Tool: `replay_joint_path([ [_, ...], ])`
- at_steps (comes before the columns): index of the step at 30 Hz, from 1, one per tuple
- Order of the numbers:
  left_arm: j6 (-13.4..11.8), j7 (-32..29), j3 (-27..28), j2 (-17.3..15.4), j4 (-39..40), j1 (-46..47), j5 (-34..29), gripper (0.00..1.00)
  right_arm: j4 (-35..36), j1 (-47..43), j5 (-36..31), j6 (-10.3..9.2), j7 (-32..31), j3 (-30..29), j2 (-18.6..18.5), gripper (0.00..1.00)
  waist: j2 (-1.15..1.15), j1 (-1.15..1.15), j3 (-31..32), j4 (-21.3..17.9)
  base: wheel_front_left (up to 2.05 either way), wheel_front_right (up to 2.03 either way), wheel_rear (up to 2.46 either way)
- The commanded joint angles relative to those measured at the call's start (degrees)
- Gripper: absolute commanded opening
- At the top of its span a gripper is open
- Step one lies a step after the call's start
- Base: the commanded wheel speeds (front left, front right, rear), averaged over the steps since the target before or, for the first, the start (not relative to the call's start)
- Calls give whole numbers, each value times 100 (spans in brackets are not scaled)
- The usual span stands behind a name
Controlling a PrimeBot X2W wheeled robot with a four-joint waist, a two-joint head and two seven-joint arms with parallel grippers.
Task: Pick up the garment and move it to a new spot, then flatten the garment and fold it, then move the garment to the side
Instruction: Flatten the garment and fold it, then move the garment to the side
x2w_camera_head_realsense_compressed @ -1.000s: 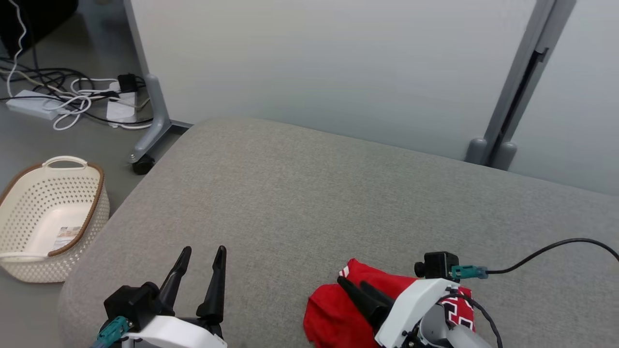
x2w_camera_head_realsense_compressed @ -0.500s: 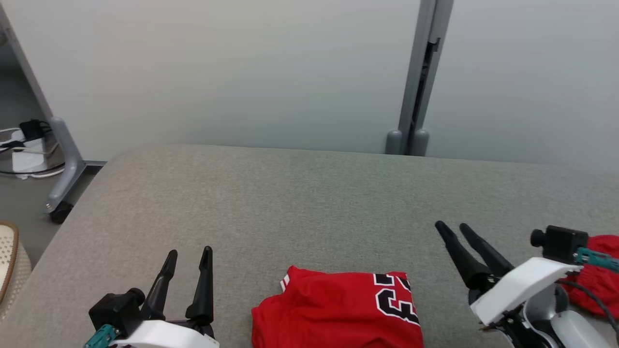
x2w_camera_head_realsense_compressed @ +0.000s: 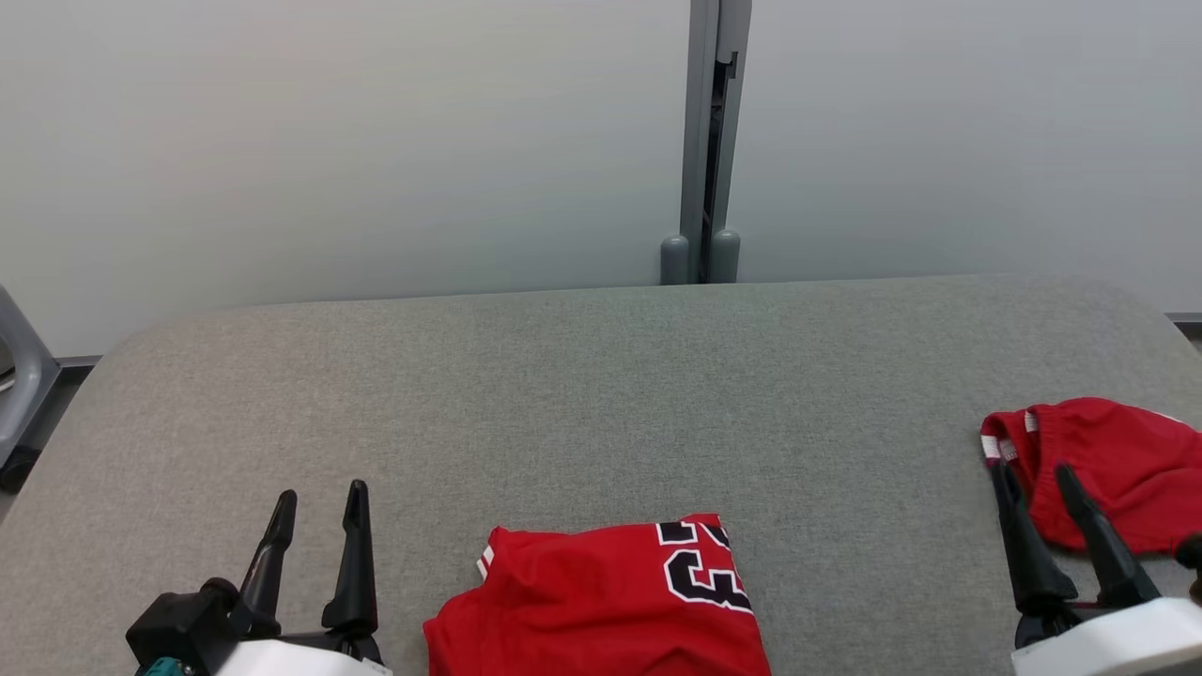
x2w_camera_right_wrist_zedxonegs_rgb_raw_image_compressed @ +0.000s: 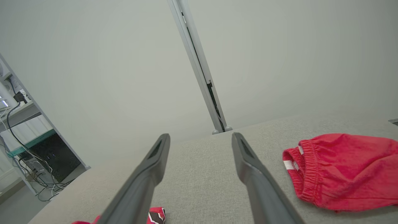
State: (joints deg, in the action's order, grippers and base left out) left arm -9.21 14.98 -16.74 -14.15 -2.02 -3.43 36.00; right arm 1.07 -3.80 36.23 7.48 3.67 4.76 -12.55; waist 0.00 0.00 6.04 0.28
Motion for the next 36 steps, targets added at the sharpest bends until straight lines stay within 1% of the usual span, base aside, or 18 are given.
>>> replay_joint_path([
  [1,28,23,58,-3,28,-70,-59,100,38,-102,-79,5,65,-56,37,100,0,0,0,-25,0,0,0],
  [6,111,24,220,123,35,-244,-346,100,194,-443,-762,5,272,-300,201,100,0,0,7,-94,0,0,0],
  [10,214,24,316,188,-17,-314,-546,100,289,-582,-1121,5,286,-390,393,100,0,0,12,-113,0,0,0],
  [12,257,24,308,223,-41,-265,-598,100,302,-555,-1201,5,259,-387,421,100,0,0,15,-115,0,0,0],
  [18,356,25,320,296,-95,-192,-706,100,344,-501,-1317,5,183,-348,456,100,0,0,15,-107,0,0,0],
  [27,460,25,338,345,-186,-155,-782,100,333,-511,-1377,5,102,-274,398,100,0,0,2,-38,0,0,0],
  [32,509,25,302,384,-263,-125,-824,100,227,-415,-1412,5,33,-157,328,100,0,0,14,88,0,0,0],
  [36,527,25,299,411,-289,-106,-835,100,-51,-277,-1326,5,-215,-1,255,100,0,0,23,234,0,0,0],
])
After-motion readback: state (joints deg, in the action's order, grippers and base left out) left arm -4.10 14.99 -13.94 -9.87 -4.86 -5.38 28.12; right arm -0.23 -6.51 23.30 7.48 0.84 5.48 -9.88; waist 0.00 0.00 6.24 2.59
